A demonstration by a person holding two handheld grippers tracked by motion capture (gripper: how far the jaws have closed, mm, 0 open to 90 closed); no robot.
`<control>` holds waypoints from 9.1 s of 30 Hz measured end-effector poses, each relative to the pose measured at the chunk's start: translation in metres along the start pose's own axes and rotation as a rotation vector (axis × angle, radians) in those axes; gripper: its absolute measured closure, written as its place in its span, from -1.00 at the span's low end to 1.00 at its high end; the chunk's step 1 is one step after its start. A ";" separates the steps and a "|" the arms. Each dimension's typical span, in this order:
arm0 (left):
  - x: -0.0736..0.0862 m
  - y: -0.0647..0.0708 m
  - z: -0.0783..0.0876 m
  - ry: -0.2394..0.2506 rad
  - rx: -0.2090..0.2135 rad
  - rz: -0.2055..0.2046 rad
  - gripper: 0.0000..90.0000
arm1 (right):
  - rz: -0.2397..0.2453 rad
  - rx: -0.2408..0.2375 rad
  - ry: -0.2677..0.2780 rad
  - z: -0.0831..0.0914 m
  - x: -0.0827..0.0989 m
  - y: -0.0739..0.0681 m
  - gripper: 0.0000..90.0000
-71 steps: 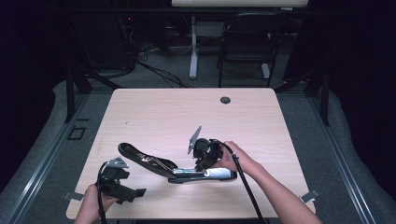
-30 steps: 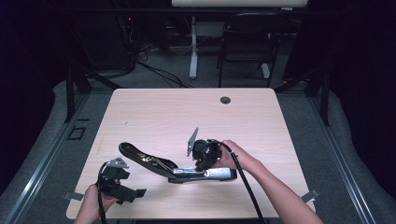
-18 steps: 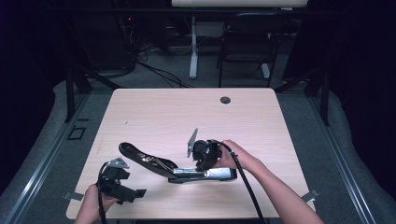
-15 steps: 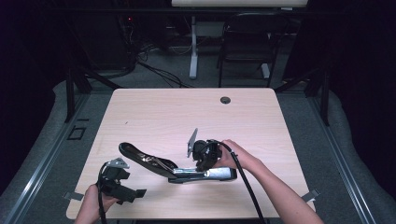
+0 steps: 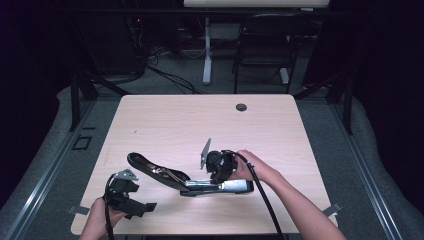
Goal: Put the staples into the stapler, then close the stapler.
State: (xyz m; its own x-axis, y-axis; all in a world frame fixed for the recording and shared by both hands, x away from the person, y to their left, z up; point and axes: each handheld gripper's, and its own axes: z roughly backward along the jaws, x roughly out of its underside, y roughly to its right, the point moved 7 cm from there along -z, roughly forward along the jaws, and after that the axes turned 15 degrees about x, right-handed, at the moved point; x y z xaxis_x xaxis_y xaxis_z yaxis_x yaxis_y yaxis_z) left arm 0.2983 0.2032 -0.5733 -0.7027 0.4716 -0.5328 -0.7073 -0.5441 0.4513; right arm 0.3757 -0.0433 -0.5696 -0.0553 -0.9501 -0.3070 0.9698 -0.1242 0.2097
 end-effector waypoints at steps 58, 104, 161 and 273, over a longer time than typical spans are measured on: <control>-0.007 -0.004 0.008 0.076 -0.049 0.026 -0.99 | -0.456 0.176 0.115 0.047 0.055 0.004 -0.73; -0.039 0.007 0.044 0.499 -0.091 0.023 0.91 | -0.452 0.332 0.206 0.060 0.042 0.012 0.97; -0.092 0.019 -0.015 0.377 -0.075 -0.092 0.12 | -0.594 0.363 0.389 0.091 0.048 0.012 1.00; -0.076 -0.014 -0.003 0.315 -0.073 -0.011 -1.00 | -0.649 0.351 0.256 0.084 0.094 0.026 1.00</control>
State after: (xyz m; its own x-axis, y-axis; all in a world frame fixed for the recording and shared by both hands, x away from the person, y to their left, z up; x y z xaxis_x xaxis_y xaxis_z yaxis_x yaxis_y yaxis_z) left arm 0.3620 0.1728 -0.5417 -0.6286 0.2458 -0.7378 -0.6993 -0.5938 0.3979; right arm 0.3760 -0.1600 -0.5153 -0.4880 -0.5659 -0.6645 0.6276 -0.7566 0.1835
